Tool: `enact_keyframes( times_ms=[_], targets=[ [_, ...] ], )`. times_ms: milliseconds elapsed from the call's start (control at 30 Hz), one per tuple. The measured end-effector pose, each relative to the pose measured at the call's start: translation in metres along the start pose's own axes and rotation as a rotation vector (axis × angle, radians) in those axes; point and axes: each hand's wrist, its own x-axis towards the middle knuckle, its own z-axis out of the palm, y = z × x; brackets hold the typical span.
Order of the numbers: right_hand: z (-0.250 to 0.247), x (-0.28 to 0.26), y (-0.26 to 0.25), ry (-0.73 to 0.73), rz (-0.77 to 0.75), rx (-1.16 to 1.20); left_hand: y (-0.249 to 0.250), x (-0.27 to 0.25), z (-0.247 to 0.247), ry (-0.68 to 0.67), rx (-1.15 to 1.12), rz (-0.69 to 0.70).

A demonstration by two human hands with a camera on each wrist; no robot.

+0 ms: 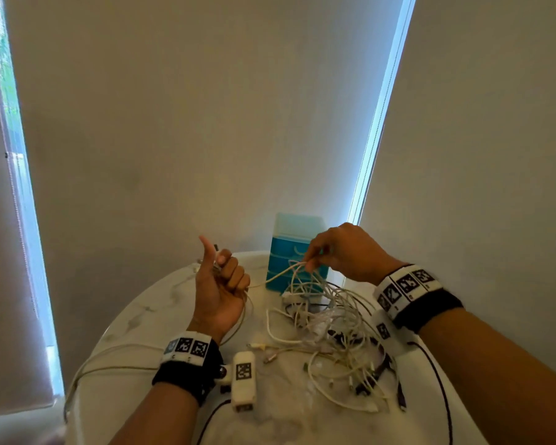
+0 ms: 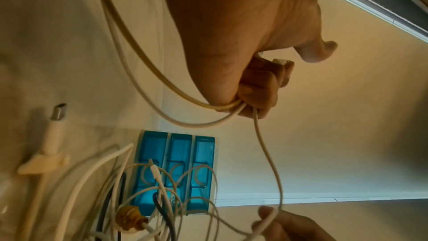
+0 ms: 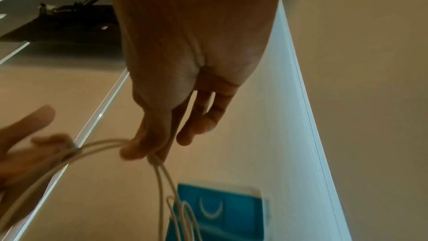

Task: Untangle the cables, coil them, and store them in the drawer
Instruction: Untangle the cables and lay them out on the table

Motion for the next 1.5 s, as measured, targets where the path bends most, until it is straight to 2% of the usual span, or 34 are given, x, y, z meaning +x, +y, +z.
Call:
enact_keyframes(
  times_ms=[167,333,400,467,567,700,767,833,933,1000,1067,1167,1233,1333,1400,1500],
  targets=[
    [-0.024,0.009,-0.008,-0.256,-0.075,0.112,0.005,0.003,-0.006,0.054,-0.017,0.021],
    [-0.013,0.013,-0.008,-0.057,-0.005,0.258,0.0,0.006,-0.007,0.037,0.019,0.008],
    [-0.006,0.014,-0.013,-0.061,0.054,0.334,-0.003,0.008,-0.01,0.049,0.064,0.013],
    [-0.003,0.016,-0.019,-0.128,0.11,0.458,-0.005,0.01,-0.014,0.066,0.129,0.019],
    [-0.004,0.02,-0.027,-0.166,0.112,0.444,-0.011,0.012,-0.016,0.073,0.368,-0.002],
    [0.009,0.021,-0.034,-0.134,0.104,0.254,-0.022,0.005,-0.004,-0.09,0.907,-0.119],
    [0.018,0.017,-0.029,-0.171,0.084,0.249,-0.019,0.002,-0.004,-0.117,1.002,-0.165],
    [0.025,0.007,-0.023,-0.251,0.068,0.298,-0.015,0.003,-0.007,-0.094,0.956,-0.152],
    [0.038,-0.008,-0.012,-0.361,0.091,0.251,-0.011,0.005,-0.008,-0.032,0.694,-0.064],
    [0.046,-0.01,0.001,-0.318,0.155,0.107,-0.01,0.005,-0.007,-0.02,0.574,-0.028],
    [0.042,-0.009,0.011,-0.213,0.217,0.032,-0.011,0.004,-0.008,-0.008,0.547,-0.012],
    [0.017,-0.006,0.004,-0.072,0.184,0.154,-0.012,0.004,-0.005,0.008,0.519,-0.001],
    [0.01,-0.004,-0.012,-0.113,0.139,0.175,-0.014,0.004,0.0,-0.015,0.491,0.001],
    [0.035,-0.008,-0.025,-0.246,0.178,0.083,-0.019,0.003,0.003,-0.083,0.476,-0.007],
    [0.055,-0.012,-0.023,-0.207,0.206,0.056,-0.021,0.001,0.002,-0.111,0.466,-0.007],
    [0.054,-0.01,-0.017,-0.118,0.209,0.104,-0.021,0.0,0.002,-0.103,0.44,0.0]
  ],
)
